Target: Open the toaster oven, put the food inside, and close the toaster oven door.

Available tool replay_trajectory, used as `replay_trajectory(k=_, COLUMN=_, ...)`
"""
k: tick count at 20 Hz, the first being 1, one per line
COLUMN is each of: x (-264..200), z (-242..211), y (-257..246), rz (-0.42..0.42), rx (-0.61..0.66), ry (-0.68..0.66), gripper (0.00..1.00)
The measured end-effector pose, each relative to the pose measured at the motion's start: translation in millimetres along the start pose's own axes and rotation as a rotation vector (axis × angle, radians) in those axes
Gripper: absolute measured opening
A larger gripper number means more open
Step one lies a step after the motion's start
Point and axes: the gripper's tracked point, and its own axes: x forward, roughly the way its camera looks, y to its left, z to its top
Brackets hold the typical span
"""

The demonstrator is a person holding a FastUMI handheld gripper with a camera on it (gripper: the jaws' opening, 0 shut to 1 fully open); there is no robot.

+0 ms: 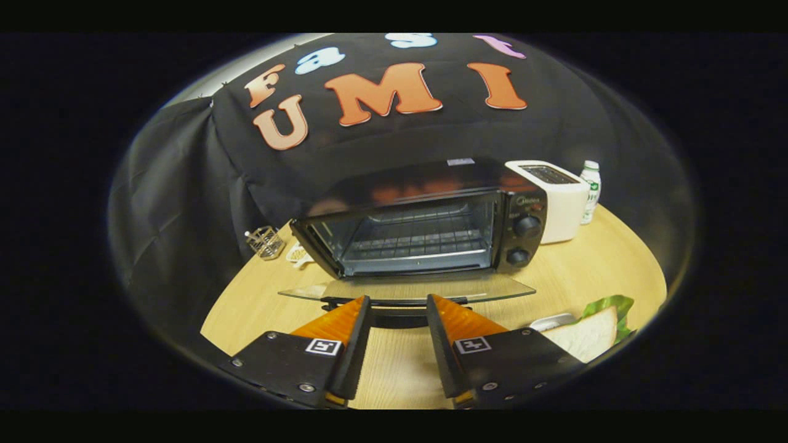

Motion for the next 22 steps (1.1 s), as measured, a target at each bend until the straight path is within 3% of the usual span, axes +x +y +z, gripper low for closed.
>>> replay_trajectory(k=7, x=9.6, z=-75.2, y=-6.5, rz=-0.002, rx=0.011, ry=0.195, gripper=0.52)
replay_trajectory(k=14, x=15.0, z=-97.1, y=-8.5, rz=-0.022, rx=-0.017, ry=0.26, gripper=0.53)
replay_trajectory(k=17, x=4.2, z=-91.6, y=-18.1, rz=-0.031, rx=-0.024, ry=0.244, gripper=0.85)
replay_trajectory(k=19, x=-8.4, z=-82.4, y=-26.5, rz=-0.038, rx=-0.022, ry=0.229, gripper=0.99)
replay_trajectory(k=22, x=-45.2, z=-56.8, y=-39.2, rz=-0.016, rx=-0.02, ry=0.179, gripper=0.99)
